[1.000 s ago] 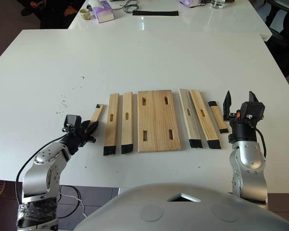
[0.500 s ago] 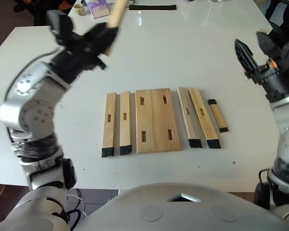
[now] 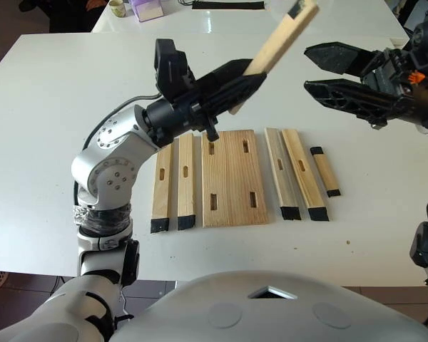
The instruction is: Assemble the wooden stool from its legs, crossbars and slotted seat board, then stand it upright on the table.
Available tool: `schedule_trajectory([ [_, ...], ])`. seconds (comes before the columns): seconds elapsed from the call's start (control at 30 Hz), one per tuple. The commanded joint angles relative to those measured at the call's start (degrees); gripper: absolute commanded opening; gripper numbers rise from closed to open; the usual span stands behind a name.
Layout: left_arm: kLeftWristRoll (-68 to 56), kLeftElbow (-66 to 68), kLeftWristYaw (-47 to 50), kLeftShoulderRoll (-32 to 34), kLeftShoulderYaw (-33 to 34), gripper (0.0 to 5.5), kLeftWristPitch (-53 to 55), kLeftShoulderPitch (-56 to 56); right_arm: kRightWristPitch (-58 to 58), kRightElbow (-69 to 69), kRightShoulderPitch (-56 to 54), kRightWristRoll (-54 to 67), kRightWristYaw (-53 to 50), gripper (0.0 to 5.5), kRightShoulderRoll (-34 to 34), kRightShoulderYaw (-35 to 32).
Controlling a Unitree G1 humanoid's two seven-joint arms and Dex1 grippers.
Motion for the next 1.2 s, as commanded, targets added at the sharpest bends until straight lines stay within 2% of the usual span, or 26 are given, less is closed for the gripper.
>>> schedule_trajectory([
  [0.03, -1.3, -0.8, -1.2, 1.1, -1.1, 1.31, 1.1, -0.2, 0.0, -2.0, -0.4, 0.5, -0.6, 3.15, -0.6, 1.6],
  [0.57, -7.4, -3.8, -2.8, 2.4, -2.7, 1.31, 4.0, 1.1, 0.3, -1.4, -2.9, 5.1, -3.3, 3.15, 1.0, 2.8],
  [0.97, -8.3, -3.0, -2.4, 1.6, -2.9, 1.31, 3.7, -0.3, 0.8, -3.2, -1.5, 4.9, 4.2, 1.45, -3.9, 5.1],
  [1.2, -7.5, -1.2, -2.6, 1.8, -2.7, 1.31, 3.3, -1.3, -3.0, -2.4, -0.3, -2.9, 7.9, 1.39, -6.7, 8.6],
])
